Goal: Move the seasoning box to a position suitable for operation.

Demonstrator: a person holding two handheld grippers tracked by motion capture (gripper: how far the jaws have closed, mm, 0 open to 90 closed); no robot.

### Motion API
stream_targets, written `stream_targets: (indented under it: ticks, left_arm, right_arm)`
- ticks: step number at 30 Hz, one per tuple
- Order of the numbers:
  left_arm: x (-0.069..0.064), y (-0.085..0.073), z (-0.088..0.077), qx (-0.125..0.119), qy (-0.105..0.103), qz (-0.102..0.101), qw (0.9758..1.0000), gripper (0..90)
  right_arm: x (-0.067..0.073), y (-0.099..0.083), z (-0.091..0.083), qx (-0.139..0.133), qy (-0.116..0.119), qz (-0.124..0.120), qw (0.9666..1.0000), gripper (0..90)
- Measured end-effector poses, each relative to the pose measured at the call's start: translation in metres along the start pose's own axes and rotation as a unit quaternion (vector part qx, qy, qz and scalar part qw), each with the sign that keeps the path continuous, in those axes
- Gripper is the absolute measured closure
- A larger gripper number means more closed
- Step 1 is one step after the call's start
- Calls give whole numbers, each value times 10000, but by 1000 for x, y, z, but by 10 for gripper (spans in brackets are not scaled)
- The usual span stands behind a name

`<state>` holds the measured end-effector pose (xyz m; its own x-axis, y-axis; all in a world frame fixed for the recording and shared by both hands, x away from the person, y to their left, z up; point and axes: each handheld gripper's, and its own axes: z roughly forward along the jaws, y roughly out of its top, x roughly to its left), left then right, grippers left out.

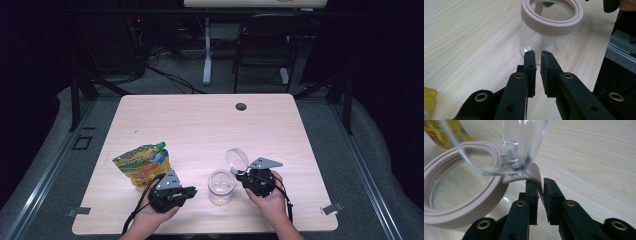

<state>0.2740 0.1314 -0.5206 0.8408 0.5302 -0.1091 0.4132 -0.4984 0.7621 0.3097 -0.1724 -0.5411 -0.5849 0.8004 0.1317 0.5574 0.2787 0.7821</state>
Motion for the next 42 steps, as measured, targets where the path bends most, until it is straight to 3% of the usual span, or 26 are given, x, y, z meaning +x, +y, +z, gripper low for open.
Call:
stream_targets:
  ticks: [22, 36, 42]
  left_arm:
    - [-2, 0, 4, 22, -36, 67, 10000, 820]
    - [-1, 1, 7, -5, -29, 54, 10000, 811]
    - [0, 1, 7, -8, 15, 51, 10000, 804]
  right_arm:
    - [6, 8, 18, -51, 192, 29, 9998, 833]
    - [7, 8, 20, -172, 186, 111, 9996, 823]
    - [8, 8, 17, -194, 197, 3, 9996, 807]
